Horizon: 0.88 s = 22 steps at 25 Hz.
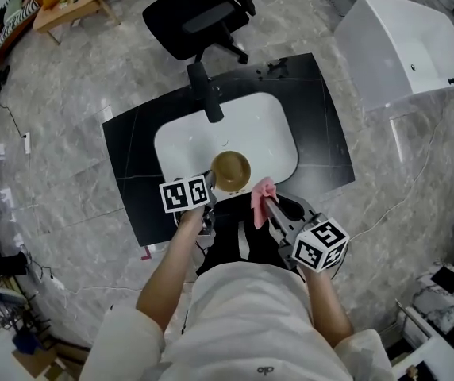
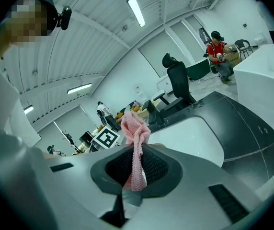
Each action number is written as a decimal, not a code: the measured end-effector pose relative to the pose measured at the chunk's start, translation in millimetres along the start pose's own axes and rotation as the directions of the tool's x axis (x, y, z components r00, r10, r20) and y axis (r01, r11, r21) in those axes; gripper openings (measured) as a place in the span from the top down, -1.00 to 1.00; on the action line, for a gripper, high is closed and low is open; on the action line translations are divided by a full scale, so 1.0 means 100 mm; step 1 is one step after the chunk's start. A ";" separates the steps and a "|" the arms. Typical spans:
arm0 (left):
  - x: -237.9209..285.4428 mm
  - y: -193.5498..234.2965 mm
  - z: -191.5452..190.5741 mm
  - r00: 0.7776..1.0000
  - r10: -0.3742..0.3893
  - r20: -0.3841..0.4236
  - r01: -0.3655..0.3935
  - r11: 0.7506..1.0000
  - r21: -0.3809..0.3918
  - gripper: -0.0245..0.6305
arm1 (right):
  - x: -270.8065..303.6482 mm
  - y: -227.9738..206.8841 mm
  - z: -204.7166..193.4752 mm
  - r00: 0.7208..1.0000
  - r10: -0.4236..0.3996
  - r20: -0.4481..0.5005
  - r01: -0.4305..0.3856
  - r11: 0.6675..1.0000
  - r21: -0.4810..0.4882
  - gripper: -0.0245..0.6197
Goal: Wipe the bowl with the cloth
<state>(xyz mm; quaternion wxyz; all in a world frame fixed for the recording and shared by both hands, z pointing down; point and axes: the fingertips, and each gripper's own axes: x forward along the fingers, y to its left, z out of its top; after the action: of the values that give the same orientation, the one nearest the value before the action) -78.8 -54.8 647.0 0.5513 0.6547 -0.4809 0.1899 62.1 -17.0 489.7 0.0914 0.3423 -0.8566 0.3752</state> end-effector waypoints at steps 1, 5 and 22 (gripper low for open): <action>0.05 0.04 -0.02 1.000 0.006 -0.013 -0.007 1.000 -0.005 0.87 | 0.01 -0.02 -0.02 1.000 -0.001 -0.007 0.001 1.000 0.003 0.83; 0.27 0.16 -0.11 0.998 0.027 -0.058 -0.028 1.000 -0.014 0.87 | 0.02 -0.08 -0.10 1.000 -0.003 -0.025 0.004 1.000 0.022 0.83; 1.11 0.54 -0.35 0.987 0.042 -0.157 -0.072 0.979 -0.190 0.87 | 0.19 -0.32 -0.21 0.997 0.002 -0.083 0.002 0.999 0.040 0.83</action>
<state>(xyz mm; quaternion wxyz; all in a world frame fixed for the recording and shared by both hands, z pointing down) -63.0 -66.2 773.7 0.6423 0.5669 -0.4724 0.2070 66.8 -27.4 530.1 0.1201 0.3283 -0.8444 0.4060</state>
